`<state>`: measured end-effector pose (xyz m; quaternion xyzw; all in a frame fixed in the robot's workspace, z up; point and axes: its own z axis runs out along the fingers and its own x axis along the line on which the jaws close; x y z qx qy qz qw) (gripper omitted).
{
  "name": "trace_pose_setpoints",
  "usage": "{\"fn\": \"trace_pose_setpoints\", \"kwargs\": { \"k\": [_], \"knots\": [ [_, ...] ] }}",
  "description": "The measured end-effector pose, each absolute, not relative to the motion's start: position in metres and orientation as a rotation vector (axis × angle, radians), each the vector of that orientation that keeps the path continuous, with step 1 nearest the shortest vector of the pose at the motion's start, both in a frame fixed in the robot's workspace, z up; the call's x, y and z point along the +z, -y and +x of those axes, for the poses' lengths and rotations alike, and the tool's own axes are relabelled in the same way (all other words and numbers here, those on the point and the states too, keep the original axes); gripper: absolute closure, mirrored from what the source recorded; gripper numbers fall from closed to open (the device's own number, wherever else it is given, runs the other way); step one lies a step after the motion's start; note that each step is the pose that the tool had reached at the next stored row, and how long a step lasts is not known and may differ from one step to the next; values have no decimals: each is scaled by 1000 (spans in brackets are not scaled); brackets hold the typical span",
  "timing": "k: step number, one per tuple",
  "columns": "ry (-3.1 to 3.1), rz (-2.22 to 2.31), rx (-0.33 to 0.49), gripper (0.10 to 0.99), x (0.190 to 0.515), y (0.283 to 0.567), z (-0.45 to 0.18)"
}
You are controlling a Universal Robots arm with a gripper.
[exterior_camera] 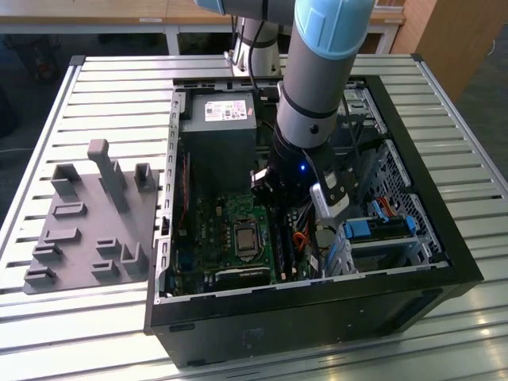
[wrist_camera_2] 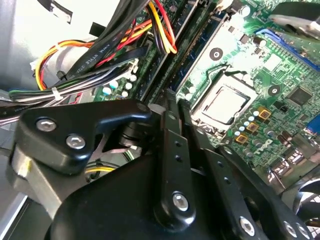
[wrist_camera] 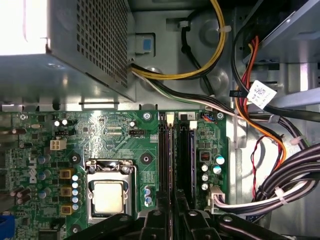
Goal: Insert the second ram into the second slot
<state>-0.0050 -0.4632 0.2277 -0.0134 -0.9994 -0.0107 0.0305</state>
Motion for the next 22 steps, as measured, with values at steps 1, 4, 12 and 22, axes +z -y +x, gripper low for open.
{"fn": "trace_pose_setpoints", "kwargs": {
  "k": [1, 4, 12, 22],
  "knots": [
    [3080, -41, -33, 894, 228, 463, -5],
    [3080, -41, -32, 980, 228, 463, -5],
    [3080, -41, -33, 980, 224, 463, -5],
    [3080, -41, -32, 980, 220, 463, -5]
  ]
}}
